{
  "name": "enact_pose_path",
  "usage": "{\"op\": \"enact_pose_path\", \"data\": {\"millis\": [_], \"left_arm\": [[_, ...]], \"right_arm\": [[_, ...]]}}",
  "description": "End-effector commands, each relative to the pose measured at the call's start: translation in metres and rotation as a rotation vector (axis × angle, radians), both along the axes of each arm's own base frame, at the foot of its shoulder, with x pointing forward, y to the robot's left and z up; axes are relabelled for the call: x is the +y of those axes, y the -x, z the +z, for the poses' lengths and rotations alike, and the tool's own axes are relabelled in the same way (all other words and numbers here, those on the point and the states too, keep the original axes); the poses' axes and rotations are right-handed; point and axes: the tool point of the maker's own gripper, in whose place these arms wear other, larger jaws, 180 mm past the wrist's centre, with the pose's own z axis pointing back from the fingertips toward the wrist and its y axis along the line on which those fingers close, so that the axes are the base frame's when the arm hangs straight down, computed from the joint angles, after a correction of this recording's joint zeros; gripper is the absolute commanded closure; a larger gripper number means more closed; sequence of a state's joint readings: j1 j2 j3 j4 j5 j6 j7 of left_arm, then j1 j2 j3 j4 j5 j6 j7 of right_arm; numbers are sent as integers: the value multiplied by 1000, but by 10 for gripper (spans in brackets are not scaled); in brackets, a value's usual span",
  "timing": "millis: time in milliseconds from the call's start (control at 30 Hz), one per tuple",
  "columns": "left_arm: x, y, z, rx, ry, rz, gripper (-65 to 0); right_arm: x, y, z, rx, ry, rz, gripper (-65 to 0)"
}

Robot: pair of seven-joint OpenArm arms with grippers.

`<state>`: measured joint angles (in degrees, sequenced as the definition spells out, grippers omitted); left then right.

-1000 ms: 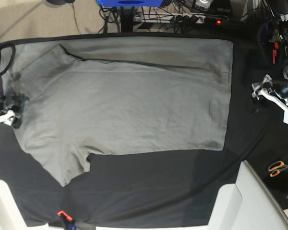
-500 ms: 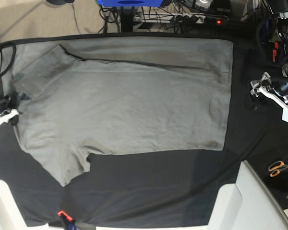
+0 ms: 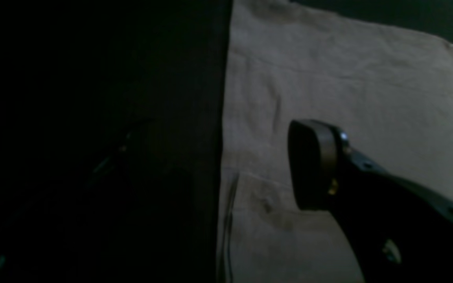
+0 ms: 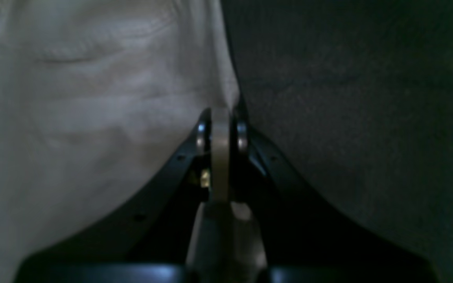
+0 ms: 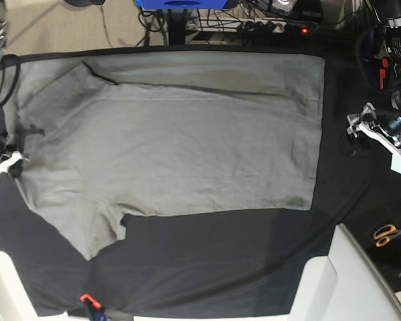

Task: Fold the T-shirt properly
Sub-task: 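Grasp the sleeve corner with the right gripper and pull it outward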

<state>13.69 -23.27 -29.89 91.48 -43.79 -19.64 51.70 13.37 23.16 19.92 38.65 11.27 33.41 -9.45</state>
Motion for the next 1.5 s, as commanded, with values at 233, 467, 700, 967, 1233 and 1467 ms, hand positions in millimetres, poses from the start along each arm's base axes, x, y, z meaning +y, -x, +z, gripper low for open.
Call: {"op": "enact_pose_path", "data": {"millis": [233,467,700,967,1233,1467], "left_arm": [[5,-9,15,-45,-16,-5,-474],[5,-9,15,-45,-16,-5,-474],[5,-8,14,-44,-15,-4,-474],[5,-8,14,-44,-15,-4,-474],[5,-8,14,-43,-15,-4,-474],[5,-8,14,-43,-15,-4,-474]], "right_arm": [[3,4,35,11,77,41,0],[14,34,42,65,126,62,0],[18,64,47,94,157,52,0],[32,88,37,131,150,66,0],[37,103,26,166,135,66,-6],[36,95,57,134,198,68,-171]]}}
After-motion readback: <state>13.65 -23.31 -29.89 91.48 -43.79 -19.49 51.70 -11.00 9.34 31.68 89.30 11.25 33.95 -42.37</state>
